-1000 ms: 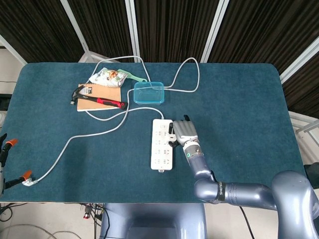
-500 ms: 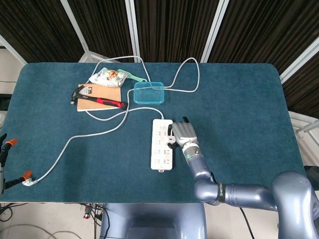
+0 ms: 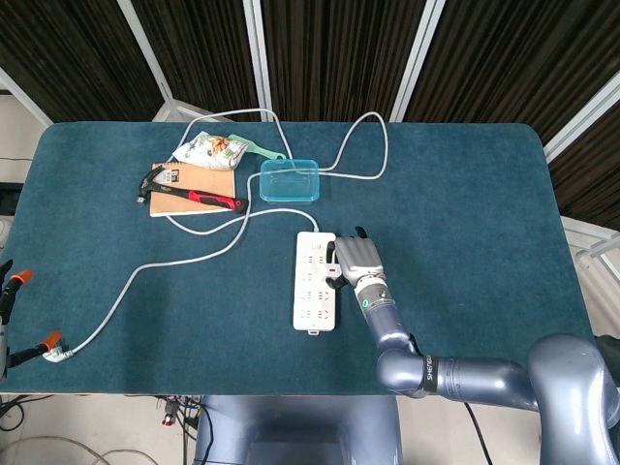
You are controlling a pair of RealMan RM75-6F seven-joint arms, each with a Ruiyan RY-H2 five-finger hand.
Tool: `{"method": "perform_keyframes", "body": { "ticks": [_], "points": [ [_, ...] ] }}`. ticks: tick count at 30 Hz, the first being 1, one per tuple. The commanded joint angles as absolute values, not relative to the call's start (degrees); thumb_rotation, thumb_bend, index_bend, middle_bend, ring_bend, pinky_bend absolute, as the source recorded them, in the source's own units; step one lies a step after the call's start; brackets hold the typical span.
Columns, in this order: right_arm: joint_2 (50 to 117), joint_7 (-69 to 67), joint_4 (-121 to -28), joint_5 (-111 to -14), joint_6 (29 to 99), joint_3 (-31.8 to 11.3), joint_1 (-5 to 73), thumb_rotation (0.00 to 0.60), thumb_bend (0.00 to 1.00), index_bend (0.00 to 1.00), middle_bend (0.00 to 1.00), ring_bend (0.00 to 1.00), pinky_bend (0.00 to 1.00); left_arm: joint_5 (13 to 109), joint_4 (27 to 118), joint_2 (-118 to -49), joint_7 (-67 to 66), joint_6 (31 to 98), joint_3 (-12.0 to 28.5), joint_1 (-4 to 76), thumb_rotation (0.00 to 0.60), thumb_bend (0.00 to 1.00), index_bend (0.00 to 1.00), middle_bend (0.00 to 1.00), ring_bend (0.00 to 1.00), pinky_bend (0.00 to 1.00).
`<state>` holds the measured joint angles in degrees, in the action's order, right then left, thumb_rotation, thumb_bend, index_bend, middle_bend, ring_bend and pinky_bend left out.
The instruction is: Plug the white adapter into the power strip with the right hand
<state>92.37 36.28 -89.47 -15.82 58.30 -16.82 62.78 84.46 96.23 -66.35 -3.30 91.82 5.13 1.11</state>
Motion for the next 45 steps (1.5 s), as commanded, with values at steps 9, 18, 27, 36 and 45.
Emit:
{"method": "perform_keyframes", "body": {
  "ticks": [9,18,27,36,45],
  "points": [
    [92.7,36.8,-89.5,-15.9,58.0,-16.6,63.0,0.600,0.51,0.65,0.55,0.31,0.04,84.6,96.3,-66.3,-3.2,92.0,5.1,1.0,0.600,0.07,0.17,0.00,0.00,0.00],
    [94.0,38.1,-88.7,-16.7,59.1,-16.6,63.9,0.600,0.52,0.66,0.56,0.32,0.04,84.5,96.3,-66.2,-2.9,91.9,5.1,1.0,0.600,0.07,0.17,0.00,0.00,0.00],
    [95.6,40.0,-86.9,-15.3,59.6,-17.0,65.0,0.600,0.52,0.67,0.56,0.33,0.04,84.2,96.2,-65.9,-2.2,91.9,5.3,1.0,0.600,0.06,0.17,0.00,0.00,0.00],
    [95.2,40.1,-86.3,-14.8,59.2,-17.3,64.4,0.600,0.52,0.67,0.56,0.33,0.04,84.0,96.2,-65.9,-2.1,91.7,5.4,1.1,0.600,0.07,0.17,0.00,0.00,0.00],
    [95.0,39.6,-86.7,-15.4,58.1,-17.0,63.9,0.600,0.52,0.68,0.56,0.33,0.04,84.4,96.3,-66.1,-2.6,92.1,5.2,1.0,0.600,0.07,0.17,0.00,0.00,0.00]
  ]
}}
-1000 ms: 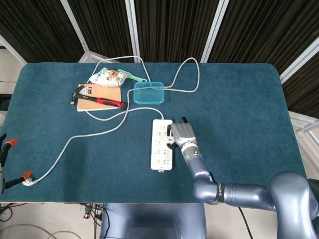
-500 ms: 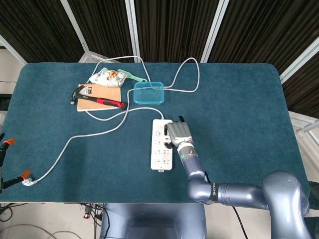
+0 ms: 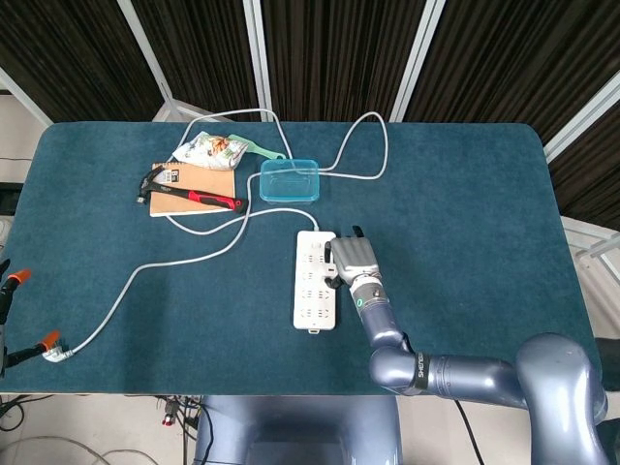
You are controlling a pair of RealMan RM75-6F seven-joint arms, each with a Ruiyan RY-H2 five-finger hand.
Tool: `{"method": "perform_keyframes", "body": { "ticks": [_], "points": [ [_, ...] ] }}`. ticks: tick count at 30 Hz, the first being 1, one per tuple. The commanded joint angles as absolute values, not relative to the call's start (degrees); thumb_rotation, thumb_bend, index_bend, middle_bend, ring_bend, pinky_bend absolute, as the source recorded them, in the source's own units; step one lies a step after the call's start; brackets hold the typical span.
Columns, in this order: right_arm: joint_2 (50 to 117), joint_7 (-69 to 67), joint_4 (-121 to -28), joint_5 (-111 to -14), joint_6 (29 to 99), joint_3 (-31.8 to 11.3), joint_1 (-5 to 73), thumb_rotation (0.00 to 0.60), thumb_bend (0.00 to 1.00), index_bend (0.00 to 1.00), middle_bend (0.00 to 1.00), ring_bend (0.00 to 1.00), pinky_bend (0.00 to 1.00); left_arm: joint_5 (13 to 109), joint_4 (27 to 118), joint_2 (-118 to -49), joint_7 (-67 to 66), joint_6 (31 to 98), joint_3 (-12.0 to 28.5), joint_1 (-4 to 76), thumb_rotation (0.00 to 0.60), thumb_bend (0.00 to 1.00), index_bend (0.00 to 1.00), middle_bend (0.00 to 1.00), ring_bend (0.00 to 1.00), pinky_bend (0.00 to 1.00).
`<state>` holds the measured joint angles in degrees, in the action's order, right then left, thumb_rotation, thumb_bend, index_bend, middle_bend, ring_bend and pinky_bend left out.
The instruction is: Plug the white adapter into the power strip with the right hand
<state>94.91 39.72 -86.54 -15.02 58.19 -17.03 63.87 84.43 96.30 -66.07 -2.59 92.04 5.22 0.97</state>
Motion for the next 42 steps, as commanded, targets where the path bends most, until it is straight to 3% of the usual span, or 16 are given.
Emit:
{"method": "perform_keyframes", "body": {
  "ticks": [1,42],
  "points": [
    [95.1,39.6,-86.7,-15.5,58.1,-17.0,63.9,0.600,0.52,0.68,0.56,0.33,0.04,84.4,96.3,-66.1,-2.6,92.1,5.2,0.9,0.600,0.06,0.17,0.00,0.00,0.00],
    [97.2,40.5,-84.1,-16.9,58.0,-17.0,63.3,0.600,0.56,0.77,0.64,0.41,0.06,83.9,96.2,-66.0,-2.3,92.1,5.5,0.9,0.600,0.07,0.17,0.00,0.00,0.00]
  ]
}}
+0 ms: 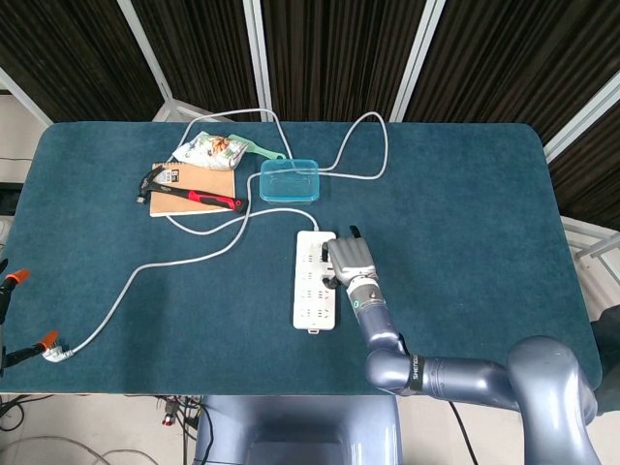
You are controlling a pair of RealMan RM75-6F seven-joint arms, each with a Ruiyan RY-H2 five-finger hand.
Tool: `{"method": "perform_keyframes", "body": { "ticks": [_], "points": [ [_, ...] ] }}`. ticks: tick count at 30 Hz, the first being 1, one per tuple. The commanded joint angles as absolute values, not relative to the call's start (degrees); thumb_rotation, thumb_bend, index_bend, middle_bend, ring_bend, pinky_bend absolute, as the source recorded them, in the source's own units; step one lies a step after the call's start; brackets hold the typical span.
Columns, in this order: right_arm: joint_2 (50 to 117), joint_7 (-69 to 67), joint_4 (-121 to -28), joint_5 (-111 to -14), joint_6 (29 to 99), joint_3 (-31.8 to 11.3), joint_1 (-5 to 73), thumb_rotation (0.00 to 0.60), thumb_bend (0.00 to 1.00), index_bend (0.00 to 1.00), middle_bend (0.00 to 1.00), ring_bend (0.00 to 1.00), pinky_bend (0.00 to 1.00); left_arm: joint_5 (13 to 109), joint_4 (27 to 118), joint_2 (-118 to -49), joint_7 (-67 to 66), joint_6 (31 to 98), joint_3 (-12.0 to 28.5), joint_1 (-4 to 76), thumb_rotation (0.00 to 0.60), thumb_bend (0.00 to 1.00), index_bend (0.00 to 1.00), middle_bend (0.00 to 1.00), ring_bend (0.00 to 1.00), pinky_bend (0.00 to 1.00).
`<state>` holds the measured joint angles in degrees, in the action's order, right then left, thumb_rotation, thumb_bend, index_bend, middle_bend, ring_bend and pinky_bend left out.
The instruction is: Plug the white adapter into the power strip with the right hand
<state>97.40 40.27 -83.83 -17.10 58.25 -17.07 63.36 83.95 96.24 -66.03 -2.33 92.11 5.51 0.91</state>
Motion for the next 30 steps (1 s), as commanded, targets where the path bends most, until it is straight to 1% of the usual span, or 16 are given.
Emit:
{"method": "perform_keyframes", "body": {
  "ticks": [1,3,4,7,10,12,17,22,30],
  "points": [
    [97.0,40.7,-84.3,-16.6,57.6,-16.9,63.3,0.600,0.56,0.77,0.64,0.40,0.06,83.9,96.3,-66.0,-2.3,92.1,5.5,0.9,0.600,0.07,0.17,0.00,0.00,0.00],
    [96.2,41.5,-85.1,-15.7,56.6,-16.7,63.5,0.600,0.56,0.75,0.62,0.38,0.06,83.9,96.3,-66.0,-2.4,92.1,5.5,0.9,0.600,0.07,0.17,0.00,0.00,0.00],
    [95.9,41.8,-85.4,-15.3,56.3,-16.6,63.6,0.600,0.56,0.72,0.58,0.35,0.06,83.9,96.4,-66.0,-2.3,92.1,5.5,0.9,0.600,0.07,0.17,0.00,0.00,0.00],
    [95.0,43.0,-86.2,-14.0,55.5,-16.2,64.1,0.600,0.56,0.59,0.45,0.27,0.05,83.8,96.4,-66.1,-2.4,92.0,5.6,0.9,0.600,0.07,0.17,0.00,0.00,0.00],
    [94.3,43.8,-87.1,-12.4,54.8,-16.0,64.6,0.600,0.56,0.47,0.35,0.21,0.04,83.6,96.5,-66.0,-2.5,92.0,5.6,0.9,0.600,0.06,0.17,0.00,0.00,0.00],
    [93.9,44.0,-87.4,-11.6,54.6,-16.0,64.8,0.600,0.56,0.43,0.31,0.19,0.04,83.6,96.6,-66.0,-2.5,92.0,5.6,0.8,0.600,0.07,0.17,0.00,0.00,0.00],
    [93.6,43.6,-87.9,-11.1,54.8,-16.1,65.1,0.600,0.55,0.34,0.24,0.15,0.04,83.3,96.6,-66.0,-2.5,92.0,5.7,0.8,0.600,0.06,0.17,0.00,0.00,0.00],
    [93.1,43.5,-88.4,-10.4,54.4,-15.8,65.3,0.600,0.45,0.25,0.17,0.10,0.03,83.2,96.7,-66.1,-2.7,91.9,5.7,0.8,0.600,0.07,0.17,0.00,0.00,0.00],
    [90.1,43.0,-90.9,-9.6,54.2,-15.7,65.2,0.600,0.31,0.14,0.11,0.04,0.01,82.9,96.8,-66.3,-3.1,91.8,5.8,0.9,0.600,0.06,0.17,0.00,0.00,0.00]
  ]
}}
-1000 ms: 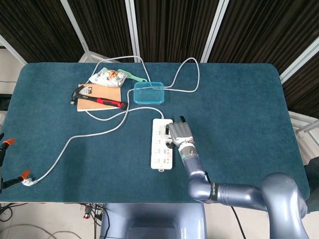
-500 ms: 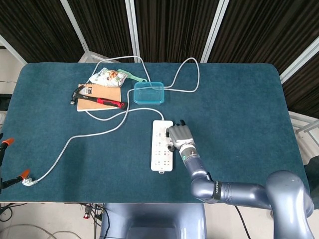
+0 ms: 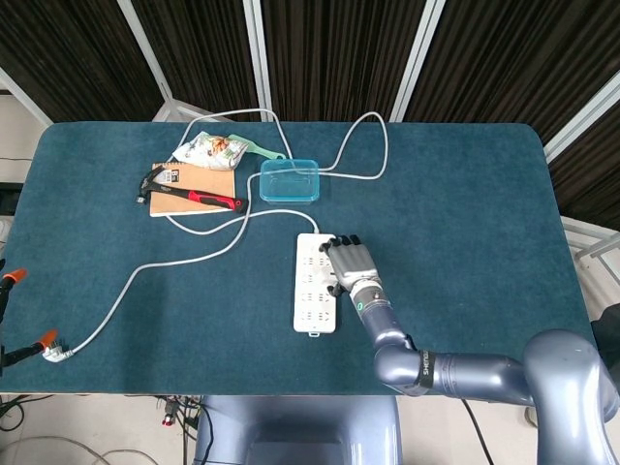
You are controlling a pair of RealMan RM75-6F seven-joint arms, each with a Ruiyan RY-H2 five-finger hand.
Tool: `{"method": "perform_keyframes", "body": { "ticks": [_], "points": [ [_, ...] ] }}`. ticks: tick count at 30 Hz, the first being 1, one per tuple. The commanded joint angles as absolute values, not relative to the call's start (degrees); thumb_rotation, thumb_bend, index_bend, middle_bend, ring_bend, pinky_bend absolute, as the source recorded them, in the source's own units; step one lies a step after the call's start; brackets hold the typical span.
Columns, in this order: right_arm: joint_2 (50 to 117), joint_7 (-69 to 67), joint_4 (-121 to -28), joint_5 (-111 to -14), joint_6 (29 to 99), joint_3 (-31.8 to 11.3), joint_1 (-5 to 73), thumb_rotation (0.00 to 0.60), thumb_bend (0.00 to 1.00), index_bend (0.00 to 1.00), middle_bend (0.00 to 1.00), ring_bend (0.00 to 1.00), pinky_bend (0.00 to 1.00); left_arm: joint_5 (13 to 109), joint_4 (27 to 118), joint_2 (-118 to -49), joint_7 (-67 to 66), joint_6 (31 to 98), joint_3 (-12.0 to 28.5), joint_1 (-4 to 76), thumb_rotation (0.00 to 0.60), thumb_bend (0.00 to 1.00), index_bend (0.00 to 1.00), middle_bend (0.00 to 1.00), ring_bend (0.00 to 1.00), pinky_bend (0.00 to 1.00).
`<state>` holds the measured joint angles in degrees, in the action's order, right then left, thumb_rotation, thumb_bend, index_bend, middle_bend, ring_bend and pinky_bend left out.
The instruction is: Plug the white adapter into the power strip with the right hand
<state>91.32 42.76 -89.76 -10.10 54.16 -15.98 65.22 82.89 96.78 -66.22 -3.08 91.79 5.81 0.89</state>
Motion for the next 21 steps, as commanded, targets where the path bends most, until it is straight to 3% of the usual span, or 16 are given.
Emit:
{"method": "perform_keyframes", "body": {
  "ticks": [1,9,12,14,17,19,21],
  "points": [
    [89.8,43.0,-91.2,-9.4,54.2,-15.6,65.2,0.600,0.29,0.12,0.10,0.03,0.00,82.9,96.8,-66.3,-3.2,91.7,5.7,0.9,0.600,0.07,0.17,0.00,0.00,0.00],
    [79.0,38.6,-102.6,-14.5,55.4,-16.3,61.4,0.600,0.28,0.11,0.10,0.03,0.00,83.1,97.2,-66.3,-3.5,91.9,5.6,0.8,0.600,0.07,0.17,0.00,0.00,0.00],
    [75.6,36.4,-106.1,-17.2,55.6,-16.5,59.6,0.600,0.28,0.16,0.14,0.06,0.01,83.1,97.2,-66.3,-3.5,91.9,5.6,0.8,0.600,0.06,0.17,0.00,0.00,0.00],
    [73.5,34.5,-108.5,-19.4,56.5,-16.7,58.2,0.600,0.27,0.24,0.19,0.12,0.08,83.0,97.2,-66.3,-3.5,91.8,5.6,0.8,0.600,0.07,0.17,0.00,0.00,0.00],
    [72.5,30.7,-110.8,-24.3,60.8,-17.4,55.5,0.600,0.42,0.48,0.35,0.35,0.46,83.0,97.4,-66.3,-3.5,91.7,5.5,0.8,0.600,0.06,0.18,0.00,0.00,0.00],
    [74.2,27.8,-111.0,-28.1,65.2,-18.1,53.8,0.600,0.61,0.70,0.52,0.54,0.75,83.1,97.4,-66.3,-3.5,91.8,5.5,0.8,0.600,0.07,0.18,0.00,0.00,0.00],
    [76.4,25.6,-110.5,-31.7,68.7,-17.9,52.4,0.600,0.66,0.82,0.61,0.63,0.85,83.2,97.4,-66.3,-3.6,91.8,5.5,0.8,0.600,0.07,0.18,0.00,0.00,0.00]
  ]
}}
